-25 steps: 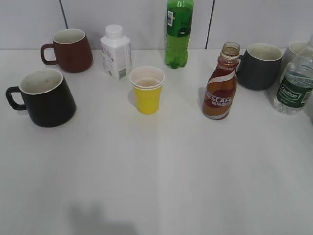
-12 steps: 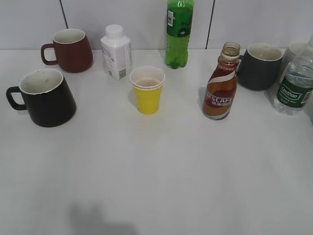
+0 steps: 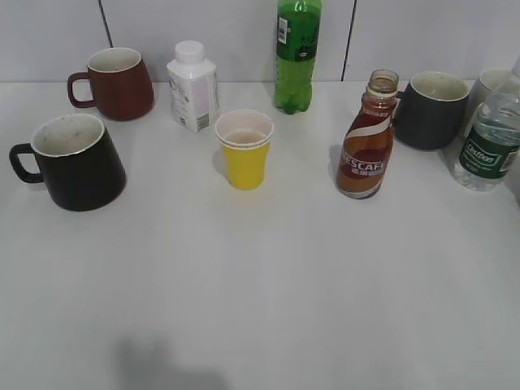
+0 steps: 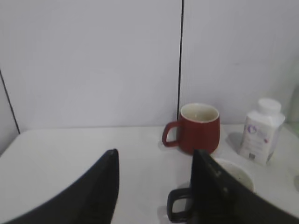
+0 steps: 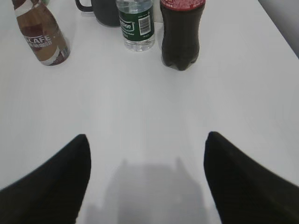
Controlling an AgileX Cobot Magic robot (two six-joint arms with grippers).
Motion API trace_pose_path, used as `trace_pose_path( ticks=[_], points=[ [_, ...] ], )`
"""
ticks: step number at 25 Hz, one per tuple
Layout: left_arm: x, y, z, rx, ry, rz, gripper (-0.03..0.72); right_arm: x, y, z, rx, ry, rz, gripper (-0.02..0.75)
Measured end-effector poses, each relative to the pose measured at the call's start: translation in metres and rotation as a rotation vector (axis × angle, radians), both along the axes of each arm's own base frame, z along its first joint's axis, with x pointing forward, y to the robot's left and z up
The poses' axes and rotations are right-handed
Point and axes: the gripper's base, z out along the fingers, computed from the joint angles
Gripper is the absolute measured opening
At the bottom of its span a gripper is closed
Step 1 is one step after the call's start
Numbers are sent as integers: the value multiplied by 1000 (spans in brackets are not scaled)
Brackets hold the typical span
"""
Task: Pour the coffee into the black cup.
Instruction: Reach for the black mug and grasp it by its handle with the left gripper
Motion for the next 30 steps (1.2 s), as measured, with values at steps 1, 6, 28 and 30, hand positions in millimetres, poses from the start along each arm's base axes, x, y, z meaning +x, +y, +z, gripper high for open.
trace_pose_path(
  ticks=[1,6,28,30],
  points=[
    [5,0,-8,6,15,-3,390,0,0,0,0,0,0,588],
    [22,-3,-33,-1,83,-19,390,0,0,0,-1,0,0,588],
    [91,-9,-98,-85,265,4,385,0,0,0,1,0,1,588],
    [94,-9,-103,-83,279,6,385,0,0,0,0,0,1,588]
  ],
)
